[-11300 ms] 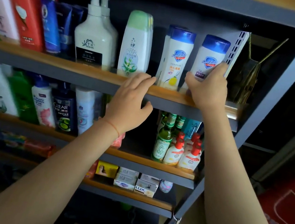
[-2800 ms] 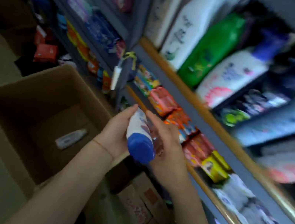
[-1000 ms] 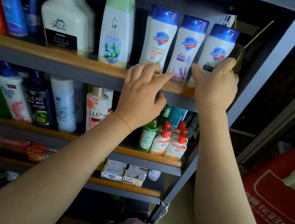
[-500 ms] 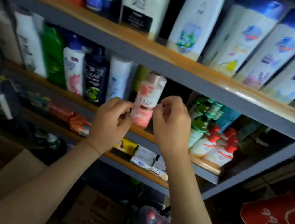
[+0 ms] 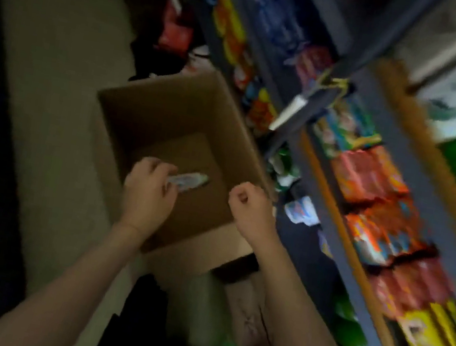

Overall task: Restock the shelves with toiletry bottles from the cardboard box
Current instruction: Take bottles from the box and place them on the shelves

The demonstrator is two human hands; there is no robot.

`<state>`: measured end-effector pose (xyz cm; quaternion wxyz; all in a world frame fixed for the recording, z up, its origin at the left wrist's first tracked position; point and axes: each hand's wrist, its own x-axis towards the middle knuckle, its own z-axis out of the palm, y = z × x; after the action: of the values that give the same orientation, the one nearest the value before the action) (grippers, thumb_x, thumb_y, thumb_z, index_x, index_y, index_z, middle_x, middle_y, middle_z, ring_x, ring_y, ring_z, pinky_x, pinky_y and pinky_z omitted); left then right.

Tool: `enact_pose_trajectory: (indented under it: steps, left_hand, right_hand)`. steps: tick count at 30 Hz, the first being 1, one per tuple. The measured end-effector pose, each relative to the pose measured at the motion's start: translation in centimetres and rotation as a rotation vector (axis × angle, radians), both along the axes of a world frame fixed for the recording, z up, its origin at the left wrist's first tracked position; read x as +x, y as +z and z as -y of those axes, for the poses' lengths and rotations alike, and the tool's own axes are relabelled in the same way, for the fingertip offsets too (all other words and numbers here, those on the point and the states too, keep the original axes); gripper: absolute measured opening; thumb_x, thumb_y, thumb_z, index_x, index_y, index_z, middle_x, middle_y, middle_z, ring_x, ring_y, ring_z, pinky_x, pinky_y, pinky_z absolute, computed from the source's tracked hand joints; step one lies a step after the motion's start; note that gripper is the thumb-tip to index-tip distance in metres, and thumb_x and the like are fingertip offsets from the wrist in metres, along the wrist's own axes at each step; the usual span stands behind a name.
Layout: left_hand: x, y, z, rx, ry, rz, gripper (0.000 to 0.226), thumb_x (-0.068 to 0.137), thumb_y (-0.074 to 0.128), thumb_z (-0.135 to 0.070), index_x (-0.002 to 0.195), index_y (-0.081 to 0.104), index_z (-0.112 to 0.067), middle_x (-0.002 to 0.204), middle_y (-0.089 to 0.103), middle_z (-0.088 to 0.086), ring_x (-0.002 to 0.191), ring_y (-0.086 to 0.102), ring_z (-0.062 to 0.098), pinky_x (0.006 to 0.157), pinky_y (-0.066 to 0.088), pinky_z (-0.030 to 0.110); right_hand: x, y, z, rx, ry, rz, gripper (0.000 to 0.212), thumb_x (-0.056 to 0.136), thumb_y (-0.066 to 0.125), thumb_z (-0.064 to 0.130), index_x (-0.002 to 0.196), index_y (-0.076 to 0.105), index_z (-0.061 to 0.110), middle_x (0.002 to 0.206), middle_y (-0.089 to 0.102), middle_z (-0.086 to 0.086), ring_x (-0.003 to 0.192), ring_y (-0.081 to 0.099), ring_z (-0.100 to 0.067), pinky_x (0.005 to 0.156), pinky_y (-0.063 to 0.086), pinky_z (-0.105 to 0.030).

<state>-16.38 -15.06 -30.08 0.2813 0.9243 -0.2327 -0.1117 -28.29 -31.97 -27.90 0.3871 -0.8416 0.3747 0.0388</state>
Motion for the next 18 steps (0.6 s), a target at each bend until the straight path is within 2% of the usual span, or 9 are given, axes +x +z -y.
enact_pose_trajectory:
  steps: [3, 5, 6, 8, 10, 13, 18]
  left_hand:
    - [4.2, -3.0, -2.1, -0.015, 0.341, -0.027, 0.074, 0.086, 0.068, -0.026, 0.149, 0.031, -0.015, 0.149, 0.036, 0.017, 0.136, 0.035, 0.035, 0.113, 0.032, 0.050]
    - [6.1, -5.3, -2.6, -0.107, 0.520, -0.190, 0.093, 0.086, 0.070, -0.037, 0.156, 0.010, -0.025, 0.159, 0.024, 0.010, 0.144, 0.027, 0.030, 0.118, 0.027, 0.051]
    - [6.9, -6.6, -2.8, -0.169, 0.580, -0.295, 0.097, 0.085, 0.070, -0.043, 0.156, 0.006, -0.029, 0.161, 0.020, 0.005, 0.146, 0.024, 0.027, 0.119, 0.026, 0.051]
    - [7.8, -8.7, -2.9, -0.299, 0.664, -0.490, 0.099, 0.080, 0.070, -0.053, 0.155, 0.008, -0.036, 0.162, 0.021, -0.001, 0.147, 0.026, 0.022, 0.119, 0.029, 0.051]
    - [8.3, -10.0, -2.9, -0.401, 0.715, -0.613, 0.091, 0.079, 0.069, -0.054, 0.154, 0.020, -0.037, 0.157, 0.033, -0.004, 0.142, 0.036, 0.017, 0.115, 0.036, 0.049]
    - [8.2, -10.5, -2.4, -0.411, 0.695, -0.621, 0.073, 0.088, 0.069, -0.039, 0.151, 0.032, -0.030, 0.147, 0.047, -0.008, 0.132, 0.048, 0.010, 0.110, 0.044, 0.043]
    - [8.3, -10.2, -2.5, -0.400, 0.690, -0.579, 0.073, 0.089, 0.068, -0.033, 0.151, 0.031, -0.028, 0.144, 0.048, -0.010, 0.129, 0.049, 0.004, 0.107, 0.048, 0.035]
  right_hand:
    - [7.3, -5.0, -0.7, -0.006, 0.084, -0.109, 0.012, 0.096, 0.054, 0.025, 0.097, 0.063, 0.017, 0.101, 0.060, -0.002, 0.093, 0.059, -0.021, 0.085, 0.048, -0.039]
    - [11.0, -8.6, -1.2, -0.017, 0.074, -0.158, 0.011, 0.096, 0.054, 0.024, 0.099, 0.063, 0.017, 0.104, 0.064, -0.004, 0.097, 0.061, -0.022, 0.085, 0.050, -0.037]
    - [12.5, -10.5, -1.4, -0.022, 0.066, -0.188, 0.012, 0.095, 0.055, 0.022, 0.101, 0.064, 0.015, 0.106, 0.066, -0.006, 0.100, 0.062, -0.024, 0.084, 0.049, -0.035]
    - [14.8, -14.3, -1.6, -0.012, 0.079, -0.279, 0.018, 0.097, 0.053, 0.019, 0.109, 0.064, 0.010, 0.113, 0.066, -0.011, 0.108, 0.061, -0.028, 0.086, 0.048, -0.034]
    - [16.7, -18.0, -1.5, 0.011, 0.118, -0.376, 0.025, 0.099, 0.050, 0.016, 0.119, 0.062, 0.006, 0.123, 0.063, -0.014, 0.117, 0.057, -0.029, 0.096, 0.045, -0.035]
    - [18.2, -23.9, -0.9, 0.003, 0.198, -0.462, 0.035, 0.097, 0.049, 0.008, 0.131, 0.053, 0.002, 0.134, 0.055, -0.019, 0.126, 0.050, -0.034, 0.107, 0.039, -0.040]
    - [19.2, -31.3, -0.3, -0.100, 0.396, -0.567, 0.051, 0.092, 0.050, 0.005, 0.142, 0.040, 0.009, 0.147, 0.039, -0.017, 0.135, 0.035, -0.036, 0.110, 0.034, -0.045]
